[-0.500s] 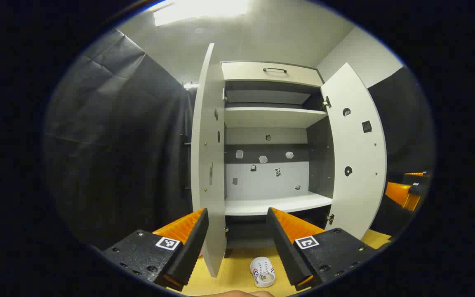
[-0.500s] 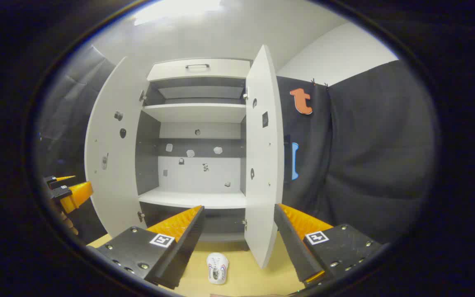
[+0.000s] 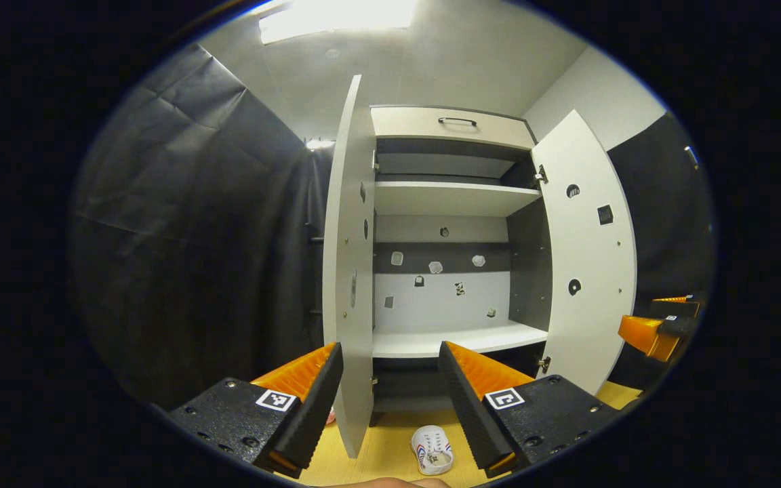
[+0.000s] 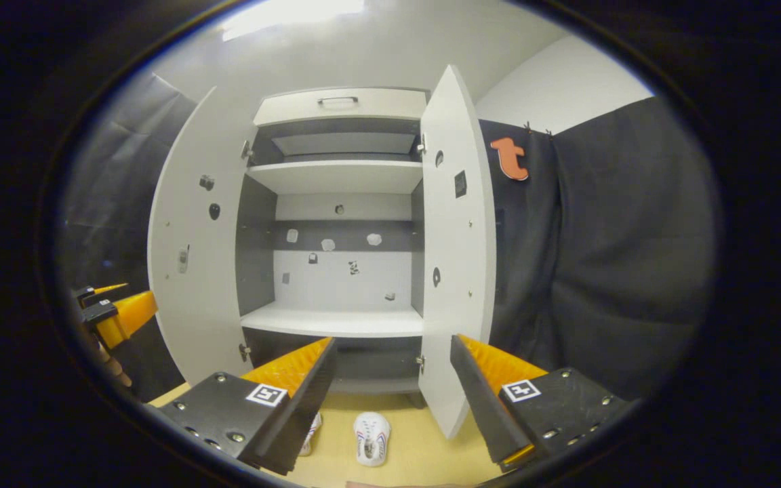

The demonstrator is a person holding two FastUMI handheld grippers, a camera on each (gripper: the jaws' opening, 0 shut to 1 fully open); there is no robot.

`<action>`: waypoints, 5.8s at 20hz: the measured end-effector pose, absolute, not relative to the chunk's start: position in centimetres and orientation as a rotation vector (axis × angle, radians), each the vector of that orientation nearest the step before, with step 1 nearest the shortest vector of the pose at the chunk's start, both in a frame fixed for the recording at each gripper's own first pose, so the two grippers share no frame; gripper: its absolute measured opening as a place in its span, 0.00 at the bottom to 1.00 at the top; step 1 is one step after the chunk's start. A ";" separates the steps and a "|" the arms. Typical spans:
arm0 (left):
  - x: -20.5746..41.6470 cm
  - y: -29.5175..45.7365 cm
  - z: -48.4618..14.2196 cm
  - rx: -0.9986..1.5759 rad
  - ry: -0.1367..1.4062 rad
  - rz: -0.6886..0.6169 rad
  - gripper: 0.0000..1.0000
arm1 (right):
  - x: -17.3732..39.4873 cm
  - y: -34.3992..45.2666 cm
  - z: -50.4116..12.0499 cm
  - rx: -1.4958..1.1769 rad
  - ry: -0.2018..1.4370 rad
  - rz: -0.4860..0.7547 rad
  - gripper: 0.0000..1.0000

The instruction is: Grab one shoe with the right hand and put it into the shoe cabinet, grab the other shoe with the left hand and put it into the shoe cabinet; then close the right door with the right hand and the left door with the left hand.

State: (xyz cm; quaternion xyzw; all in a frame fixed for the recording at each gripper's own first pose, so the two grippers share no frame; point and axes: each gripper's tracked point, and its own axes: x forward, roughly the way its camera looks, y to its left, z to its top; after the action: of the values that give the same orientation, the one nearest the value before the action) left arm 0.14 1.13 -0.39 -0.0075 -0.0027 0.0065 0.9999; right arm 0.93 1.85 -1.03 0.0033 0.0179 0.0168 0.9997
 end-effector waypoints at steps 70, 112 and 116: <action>2.9 -0.3 -15.1 0.003 0.172 -0.147 0.87 | 10.2 8.8 -23.4 0.147 0.254 0.295 0.03; 7.2 -0.4 -16.7 -0.038 0.141 -0.142 0.87 | 26.8 14.3 -4.9 -0.068 0.150 0.198 0.99; 7.1 -1.6 -17.6 -0.058 0.134 -0.165 0.88 | 17.3 11.3 -3.7 -0.045 0.069 0.164 0.95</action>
State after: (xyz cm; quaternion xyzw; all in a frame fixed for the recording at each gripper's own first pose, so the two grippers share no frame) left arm 7.13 -1.58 -17.57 -0.0292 0.0666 -0.0824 0.9939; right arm 17.29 11.33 -3.73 -0.0223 0.0347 0.0820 0.9958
